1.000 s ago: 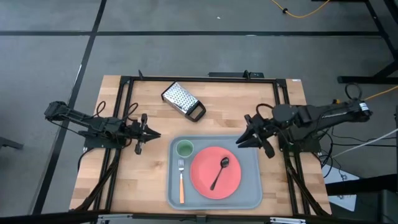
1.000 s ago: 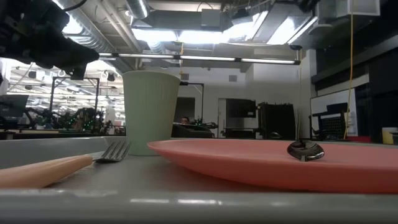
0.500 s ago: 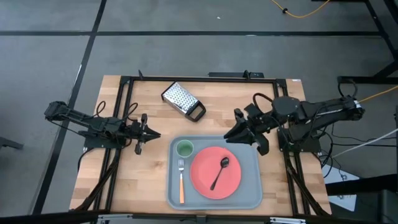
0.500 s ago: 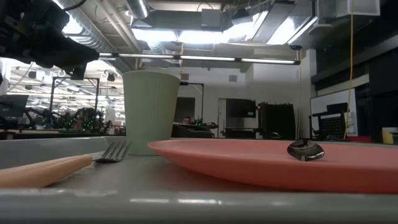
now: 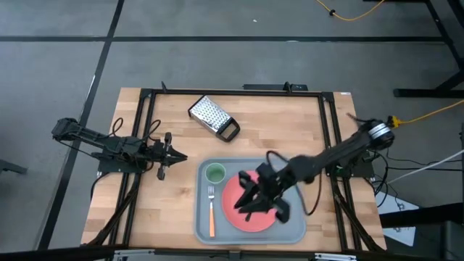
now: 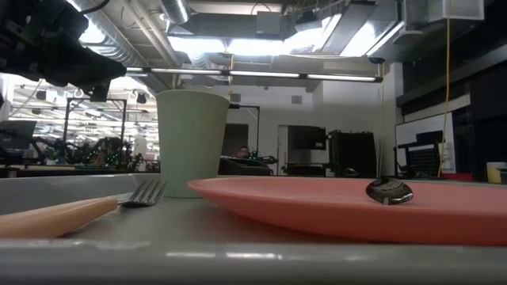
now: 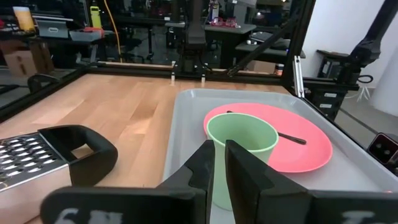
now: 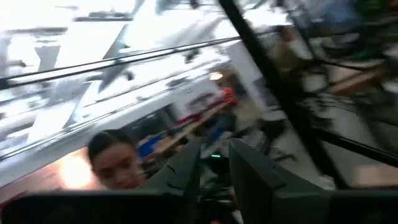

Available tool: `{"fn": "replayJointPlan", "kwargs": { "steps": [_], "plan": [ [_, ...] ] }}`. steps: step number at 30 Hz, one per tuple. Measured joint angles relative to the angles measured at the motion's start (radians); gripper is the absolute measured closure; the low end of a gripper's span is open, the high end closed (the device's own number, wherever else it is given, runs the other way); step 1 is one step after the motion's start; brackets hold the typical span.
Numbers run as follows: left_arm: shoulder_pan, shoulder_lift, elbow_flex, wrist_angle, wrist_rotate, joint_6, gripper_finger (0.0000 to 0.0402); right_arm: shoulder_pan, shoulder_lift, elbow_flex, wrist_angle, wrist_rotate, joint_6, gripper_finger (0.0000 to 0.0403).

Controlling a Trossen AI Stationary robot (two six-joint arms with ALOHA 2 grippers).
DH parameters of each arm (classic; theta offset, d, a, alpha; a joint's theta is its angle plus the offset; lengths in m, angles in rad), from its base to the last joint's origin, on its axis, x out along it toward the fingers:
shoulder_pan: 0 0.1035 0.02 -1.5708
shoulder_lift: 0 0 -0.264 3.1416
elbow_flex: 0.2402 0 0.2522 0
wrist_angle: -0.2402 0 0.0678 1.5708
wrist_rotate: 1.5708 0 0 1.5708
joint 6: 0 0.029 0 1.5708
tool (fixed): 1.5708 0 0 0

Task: Pick and place plate/cup/fork/spoon on tray
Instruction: Put the spoon on the serving tray to the right of the plate

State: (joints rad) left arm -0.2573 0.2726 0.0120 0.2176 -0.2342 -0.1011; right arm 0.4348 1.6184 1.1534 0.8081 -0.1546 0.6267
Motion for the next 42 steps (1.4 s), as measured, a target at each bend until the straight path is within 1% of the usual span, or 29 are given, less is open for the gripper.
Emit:
{"fn": "replayJointPlan", "kwargs": {
  "steps": [1, 5, 6, 8, 11, 13, 16, 18, 19, 21, 23, 26, 28, 30, 33, 36, 37, 40, 42],
  "plan": [
    [0.0, 0.0, 0.0, 0.0, 0.0, 0.0, 0.0368, 0.01, 0.026, 0.005, 0.006, 0.035, -0.001, 0.0315],
    [0.0, 0.0, 0.0, 0.0, 0.0, 0.0, 0.0372, 0.034, 0.144, 0.046, -0.003, 0.267, 0.038, 0.0315],
    [0.0, 0.0, 0.0, 0.0, 0.0, 0.0, 0.0373, 0.034, 0.168, 0.056, -0.003, 0.315, 0.063, 0.0315],
    [0.0, 0.0, 0.0, 0.0, 0.0, 0.0, 0.0375, 0.023, 0.205, 0.079, -0.001, 0.369, 0.19, 0.0315],
    [0.0, 0.0, 0.0, 0.0, 0.0, 0.0, 0.0376, 0.006, 0.254, 0.13, 0.001, 0.368, 0.361, 0.0315],
    [0.0, 0.0, 0.0, 0.0, 0.0, 0.0, 0.0375, 0.004, 0.283, 0.188, -0.024, 0.33, 0.386, 0.0315],
    [0.0, 0.0, 0.0, 0.0, 0.0, 0.0, 0.0371, 0.009, 0.324, 0.347, -0.112, 0.306, 0.331, 0.0315],
    [0.0, 0.0, 0.0, 0.0, 0.0, 0.0, 0.0369, 0.015, 0.355, 0.482, -0.266, 0.284, 0.281, 0.0315],
    [0.0, 0.0, 0.0, 0.0, 0.0, 0.0, 0.0369, 0.019, 0.374, 0.556, -0.385, 0.283, 0.28, 0.0315],
    [0.0, 0.0, 0.0, 0.0, 0.0, 0.0, 0.0369, 0.021, 0.407, 0.695, -0.685, 0.309, 0.318, 0.0315],
    [0.0, 0.0, 0.0, 0.0, 0.0, 0.0, 0.0371, 0.029, 0.437, 0.823, -0.987, 0.359, 0.419, 0.0315],
    [0.0, 0.0, 0.0, 0.0, 0.0, 0.0, 0.0374, 0.041, 0.466, 0.978, -1.363, 0.455, 0.596, 0.0315],
    [0.0, 0.0, 0.0, 0.0, 0.0, 0.0, 0.0376, 0.049, 0.483, 1.039, -1.558, 0.517, 0.734, 0.0315],
    [0.0, 0.0, 0.0, 0.0, 0.0, 0.0, 0.0376, 0.056, 0.506, 1.069, -1.713, 0.546, 0.864, 0.0315],
    [0.0, 0.0, 0.0, 0.0, 0.0, 0.0, 0.0373, 0.056, 0.544, 1.075, -1.856, 0.527, 1.075, 0.0315],
    [0.0, 0.0, 0.0, 0.0, 0.0, 0.0, 0.037, 0.056, 0.584, 1.064, -1.859, 0.412, 1.221, 0.0315],
    [0.0, 0.0, 0.0, 0.0, 0.0, 0.0, 0.0369, 0.054, 0.604, 1.063, -1.851, 0.388, 1.257, 0.0315],
    [0.0, 0.0, 0.0, 0.0, 0.0, 0.0, 0.0369, 0.052, 0.663, 1.06, -1.856, 0.374, 1.383, 0.0315],
    [0.0, 0.0, 0.0, 0.0, 0.0, 0.0, 0.0372, 0.051, 0.695, 1.06, -1.902, 0.408, 1.528, 0.0315]
  ]
}}
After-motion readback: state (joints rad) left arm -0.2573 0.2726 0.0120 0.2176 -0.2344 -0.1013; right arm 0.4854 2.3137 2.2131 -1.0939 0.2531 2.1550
